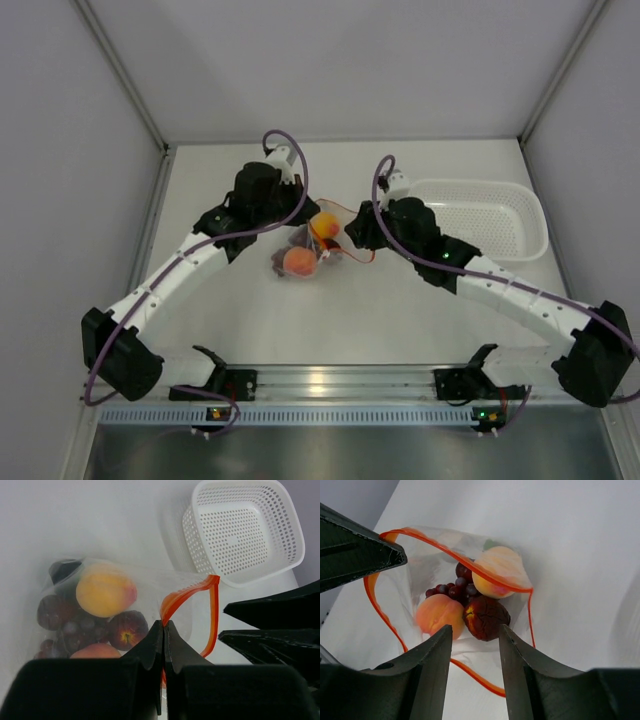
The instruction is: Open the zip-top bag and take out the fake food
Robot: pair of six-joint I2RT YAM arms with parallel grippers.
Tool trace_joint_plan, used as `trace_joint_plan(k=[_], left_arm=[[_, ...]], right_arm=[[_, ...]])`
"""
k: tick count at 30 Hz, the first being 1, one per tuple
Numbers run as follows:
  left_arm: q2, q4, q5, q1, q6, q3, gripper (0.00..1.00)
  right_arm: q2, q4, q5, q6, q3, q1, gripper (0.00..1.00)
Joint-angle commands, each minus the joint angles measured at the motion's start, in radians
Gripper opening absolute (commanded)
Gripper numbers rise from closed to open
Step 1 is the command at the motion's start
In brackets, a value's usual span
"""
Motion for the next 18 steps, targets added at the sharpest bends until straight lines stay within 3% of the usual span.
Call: trace_joint_plan(k=[1,5,14,18], left_arm=[[0.001,0.073,0.027,-0.011,-0.014,0.022,0.0],[0.006,0.071,0.048,-0.017,-0.01,0.023,0.0],[0.015,0.071,0.122,-0.018,0.024,0.023,0.0],[0.026,0.07,0.193,-0.018,0.064,0.026,0.0]], right_arm=[[0.103,0.07,-0.087,-0.108,0.071,0.027,0.42],[0.194,0.095,-0.115,-0.191,0.111,0.051,0.33],[0.302,0.213,-0.187,-0.371,0.074,0.087,0.31],[0.318,0.262,-0.137,-0.446,0.039,0.085,0.33]])
